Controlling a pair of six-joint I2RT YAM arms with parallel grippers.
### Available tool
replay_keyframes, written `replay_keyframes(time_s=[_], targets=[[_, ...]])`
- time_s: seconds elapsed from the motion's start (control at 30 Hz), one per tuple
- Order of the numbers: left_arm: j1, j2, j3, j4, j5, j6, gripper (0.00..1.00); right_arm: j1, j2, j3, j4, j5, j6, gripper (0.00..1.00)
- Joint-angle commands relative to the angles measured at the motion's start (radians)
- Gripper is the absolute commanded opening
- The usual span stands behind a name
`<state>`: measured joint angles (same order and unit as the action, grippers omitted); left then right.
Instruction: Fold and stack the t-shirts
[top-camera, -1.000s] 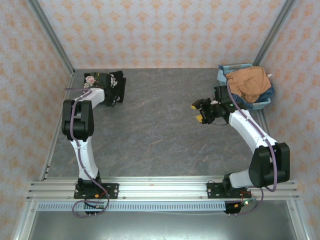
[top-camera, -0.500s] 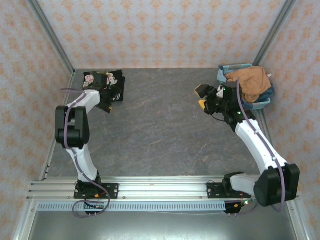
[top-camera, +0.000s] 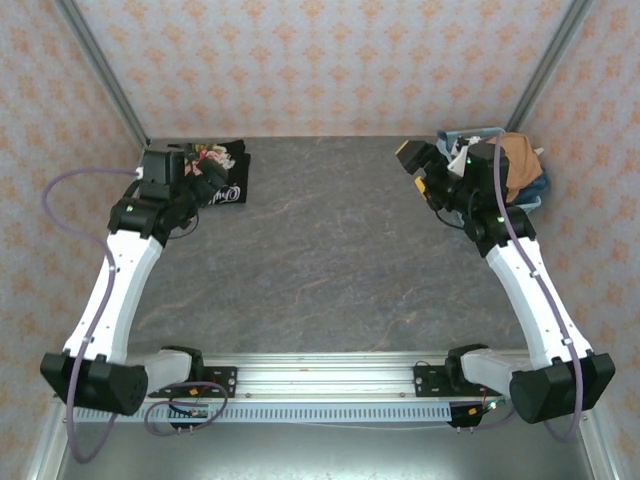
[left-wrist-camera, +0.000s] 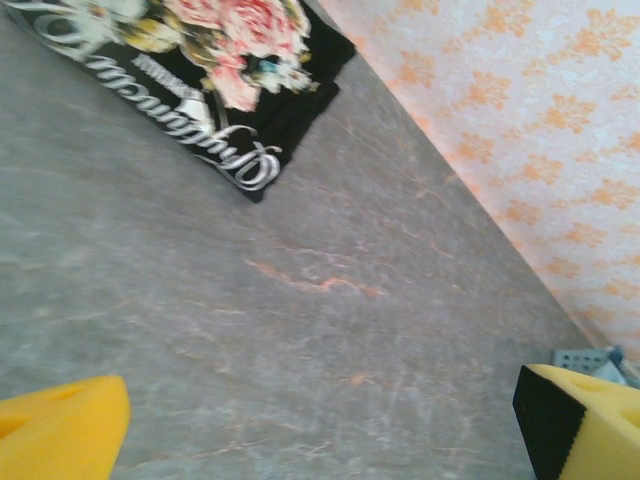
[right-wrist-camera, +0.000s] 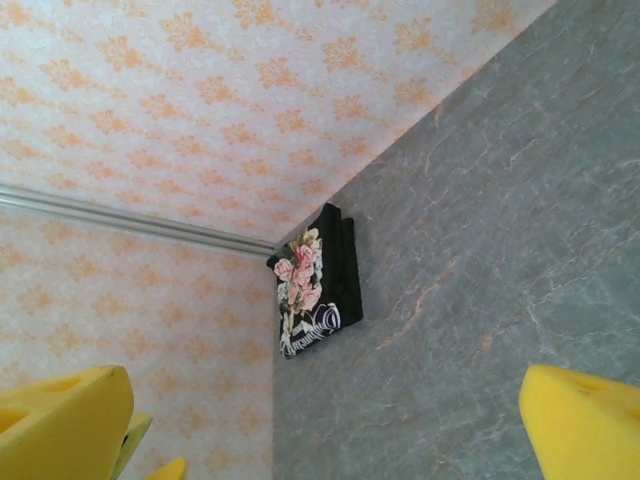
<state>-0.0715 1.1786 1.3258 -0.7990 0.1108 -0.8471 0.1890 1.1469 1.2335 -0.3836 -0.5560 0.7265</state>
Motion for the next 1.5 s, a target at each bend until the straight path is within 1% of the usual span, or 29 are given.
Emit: replay_keyframes(time_s=[0.0,0.03,0.1,0.13,0.17,0.2,0.23,0.27,0.33,0.37,0.43,0.47,0.53,0.63,0.73,0.83,0.87,0.9,1.0,1.1,1.13,1.2,1.27,1.3,1.33,1.37,1.4,1.43,1.47], targets=[[0.002,-0.048,-0.011,-0.191,-0.183,0.08,1.0,-0.001,-0.018,0.041,-0.158,0.07,-0.123,0.99],[0.002,-0.071,-0.02,-0.221,-0.25,0.075,1.0,0.0,-0.028,0.047,-0.191,0.116,-0.146,0.99],[0.0,-0.127,-0.068,-0.257,-0.43,0.033,1.0,-0.002,-0.05,0.044,-0.233,0.214,-0.19,0.99],[-0.001,-0.17,-0.122,-0.24,-0.51,0.032,1.0,0.0,-0.058,0.045,-0.269,0.298,-0.219,0.99],[0.0,-0.223,-0.203,-0.155,-0.548,0.091,1.0,0.0,-0.063,0.042,-0.31,0.407,-0.232,0.99],[0.0,-0.273,-0.29,-0.034,-0.544,0.183,1.0,0.0,-0.061,0.032,-0.343,0.512,-0.239,0.99],[0.0,-0.334,-0.402,0.138,-0.508,0.299,1.0,-0.001,-0.063,0.005,-0.361,0.635,-0.243,0.99],[-0.002,-0.387,-0.503,0.284,-0.49,0.409,1.0,-0.003,-0.073,-0.052,-0.321,0.713,-0.292,0.99],[-0.002,-0.442,-0.668,0.47,-0.503,0.505,1.0,-0.005,-0.105,-0.225,-0.111,0.724,-0.495,0.99],[-0.002,-0.449,-0.738,0.558,-0.5,0.561,1.0,-0.006,-0.127,-0.321,-0.009,0.755,-0.554,0.99],[-0.002,-0.429,-0.844,0.713,-0.481,0.63,1.0,-0.006,-0.155,-0.476,0.164,0.836,-0.624,0.99],[-0.001,-0.401,-0.877,0.776,-0.476,0.638,1.0,-0.006,-0.154,-0.533,0.235,0.861,-0.657,0.99],[-0.001,-0.314,-0.895,0.85,-0.463,0.646,1.0,-0.011,-0.123,-0.599,0.311,0.893,-0.699,0.99],[0.0,-0.155,-0.9,0.98,-0.437,0.667,1.0,-0.051,-0.048,-0.664,0.411,0.862,-0.691,0.99],[0.013,-0.019,-0.895,1.104,-0.437,0.681,1.0,-0.082,0.017,-0.729,0.58,0.833,-0.708,0.99],[0.045,0.099,-0.877,1.21,-0.395,0.687,1.0,-0.122,0.107,-0.756,0.717,0.779,-0.712,0.99],[0.055,0.121,-0.856,1.201,-0.376,0.692,1.0,-0.134,0.132,-0.76,0.757,0.762,-0.711,0.99],[0.064,0.151,-0.85,1.242,-0.366,0.697,1.0,-0.147,0.158,-0.765,0.802,0.744,-0.709,0.99],[0.092,0.219,-0.84,1.346,-0.32,0.72,1.0,-0.167,0.233,-0.759,0.913,0.691,-0.701,0.99],[0.099,0.236,-0.84,1.356,-0.274,0.734,1.0,-0.175,0.307,-0.728,0.959,0.67,-0.722,0.99],[0.093,0.225,-0.868,1.407,-0.269,0.744,1.0,-0.181,0.334,-0.726,0.974,0.658,-0.718,0.99],[0.07,0.204,-0.956,1.546,-0.3,0.759,1.0,-0.181,0.346,-0.731,0.987,0.614,-0.74,0.99],[0.058,0.241,-1.039,1.719,-0.333,0.76,1.0,-0.181,0.342,-0.796,1.091,0.618,-0.731,0.99],[0.057,0.277,-1.048,1.775,-0.331,0.764,1.0,-0.182,0.351,-0.837,1.173,0.629,-0.729,0.99],[0.051,0.311,-1.029,1.783,-0.325,0.781,1.0,-0.181,0.373,-0.884,1.292,0.642,-0.727,0.99],[0.044,0.292,-0.972,1.606,-0.315,0.781,1.0,-0.181,0.376,-0.899,1.325,0.647,-0.725,0.99],[0.04,0.308,-0.931,1.594,-0.305,0.8,1.0,-0.181,0.356,-0.882,1.261,0.645,-0.724,0.99],[0.03,0.319,-0.933,1.604,-0.31,0.81,1.0,-0.181,0.363,-0.858,1.22,0.641,-0.725,0.99],[0.03,0.305,-0.921,1.564,-0.308,0.802,1.0,-0.181,0.38,-0.837,1.213,0.628,-0.733,0.99]])
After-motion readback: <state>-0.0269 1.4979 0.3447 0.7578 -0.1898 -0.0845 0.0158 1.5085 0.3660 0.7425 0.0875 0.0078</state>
